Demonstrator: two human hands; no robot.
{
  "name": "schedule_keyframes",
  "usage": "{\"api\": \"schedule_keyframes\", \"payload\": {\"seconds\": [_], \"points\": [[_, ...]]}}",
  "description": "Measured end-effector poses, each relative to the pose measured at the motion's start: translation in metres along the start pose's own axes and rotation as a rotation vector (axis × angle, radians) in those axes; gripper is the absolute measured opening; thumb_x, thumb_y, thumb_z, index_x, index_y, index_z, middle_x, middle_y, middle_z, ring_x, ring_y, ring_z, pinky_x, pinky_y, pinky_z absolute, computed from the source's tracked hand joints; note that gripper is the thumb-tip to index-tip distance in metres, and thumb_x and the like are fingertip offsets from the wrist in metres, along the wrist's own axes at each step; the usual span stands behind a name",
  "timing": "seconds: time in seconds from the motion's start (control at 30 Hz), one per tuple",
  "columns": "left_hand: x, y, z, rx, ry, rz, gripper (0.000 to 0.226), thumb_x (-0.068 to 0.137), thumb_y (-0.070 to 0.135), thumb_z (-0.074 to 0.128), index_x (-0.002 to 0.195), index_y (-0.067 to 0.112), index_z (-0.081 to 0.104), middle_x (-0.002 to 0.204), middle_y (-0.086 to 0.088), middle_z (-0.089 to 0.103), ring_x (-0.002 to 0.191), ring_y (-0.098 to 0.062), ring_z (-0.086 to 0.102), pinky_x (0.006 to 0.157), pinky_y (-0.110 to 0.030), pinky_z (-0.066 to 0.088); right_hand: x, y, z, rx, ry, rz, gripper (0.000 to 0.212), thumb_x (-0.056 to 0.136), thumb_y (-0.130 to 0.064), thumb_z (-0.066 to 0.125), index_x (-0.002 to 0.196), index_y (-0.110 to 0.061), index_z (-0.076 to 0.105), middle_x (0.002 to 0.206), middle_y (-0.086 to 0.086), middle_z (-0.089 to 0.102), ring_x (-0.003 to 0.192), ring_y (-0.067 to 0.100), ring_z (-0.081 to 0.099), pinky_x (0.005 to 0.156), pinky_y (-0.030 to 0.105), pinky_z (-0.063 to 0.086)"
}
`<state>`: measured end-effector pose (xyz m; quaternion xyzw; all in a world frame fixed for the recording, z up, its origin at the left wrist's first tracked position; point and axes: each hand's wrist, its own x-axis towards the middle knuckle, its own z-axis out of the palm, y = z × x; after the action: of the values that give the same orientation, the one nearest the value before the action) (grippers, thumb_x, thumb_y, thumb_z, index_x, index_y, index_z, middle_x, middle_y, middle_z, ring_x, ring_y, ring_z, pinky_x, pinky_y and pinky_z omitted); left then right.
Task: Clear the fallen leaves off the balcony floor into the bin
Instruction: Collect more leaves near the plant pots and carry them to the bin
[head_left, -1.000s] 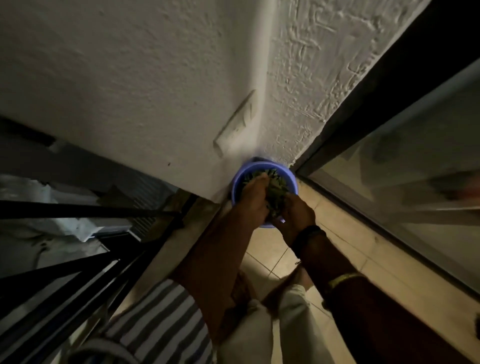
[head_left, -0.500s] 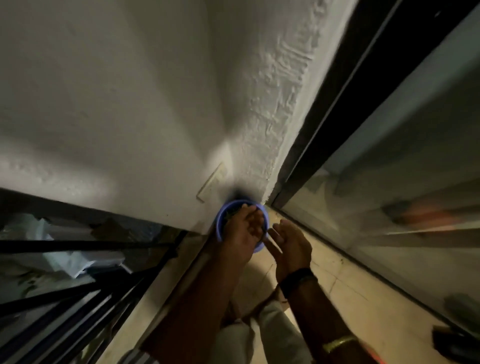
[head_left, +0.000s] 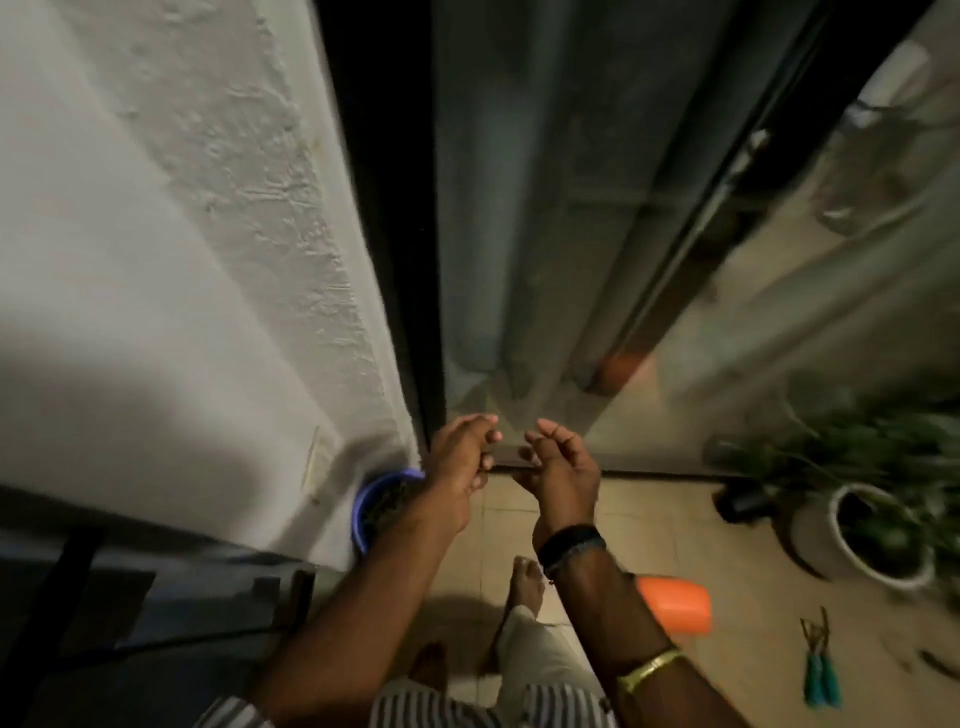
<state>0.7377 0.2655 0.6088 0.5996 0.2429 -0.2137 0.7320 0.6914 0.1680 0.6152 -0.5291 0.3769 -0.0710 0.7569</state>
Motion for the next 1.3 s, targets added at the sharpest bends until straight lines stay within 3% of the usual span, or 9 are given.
{"api": "schedule_keyframes", "payload": {"seconds": [0.27,0.43,0.57,1.0,1.3], "points": [[-0.078,-0.029,0.079,0.386,-0.396,0.086,0.007,0.096,0.016,0.055,0.097,0.014,0.062,0.077,0.001,0.06,0.045,-0.007,0.035,0.034,-0.015,0.02,-0.066,-0.015,-0.119,0.089,0.373,-0.227,0.013,0.093,-0.01,0.065,0.1,-0.02,0.07,0.087,0.003,0.071,0.077,0.017,0.066,0.056,0.03,0.05],[-0.138,-0.086,0.142,0.47,-0.607,-0.024,0.01,0.096,0.016,0.053,0.101,0.011,0.061,0.08,-0.002,0.06,0.042,-0.007,0.034,0.034,-0.014,0.016,-0.114,-0.018,-0.208,0.213,0.625,-0.264,0.016,0.091,-0.008,0.064,0.103,-0.018,0.069,0.079,0.005,0.065,0.063,0.015,0.06,0.047,0.027,0.042],[-0.191,-0.147,0.198,0.545,-0.712,-0.143,0.009,0.094,0.015,0.053,0.093,0.013,0.061,0.081,-0.004,0.061,0.042,-0.008,0.034,0.035,-0.013,0.016,-0.147,-0.019,-0.29,0.29,0.753,-0.282,0.02,0.09,-0.006,0.062,0.103,-0.019,0.068,0.079,0.004,0.068,0.06,0.017,0.053,0.048,0.023,0.039],[-0.38,-0.351,0.444,0.639,-0.934,-0.435,0.011,0.096,0.017,0.05,0.095,0.012,0.06,0.072,-0.001,0.06,0.035,-0.006,0.034,0.03,-0.013,0.015,-0.199,-0.039,-0.628,0.373,1.059,-0.228,0.018,0.09,-0.01,0.061,0.101,-0.022,0.067,0.088,0.011,0.071,0.063,0.015,0.06,0.048,0.028,0.044],[-0.415,-0.441,0.622,0.781,-1.016,-0.468,0.011,0.095,0.019,0.051,0.097,0.014,0.06,0.075,-0.001,0.063,0.044,-0.009,0.04,0.033,-0.017,0.021,-0.148,-0.078,-0.801,0.458,1.196,-0.211,0.019,0.09,-0.009,0.061,0.102,-0.021,0.068,0.088,0.008,0.072,0.056,0.01,0.056,0.044,0.027,0.039]]}}
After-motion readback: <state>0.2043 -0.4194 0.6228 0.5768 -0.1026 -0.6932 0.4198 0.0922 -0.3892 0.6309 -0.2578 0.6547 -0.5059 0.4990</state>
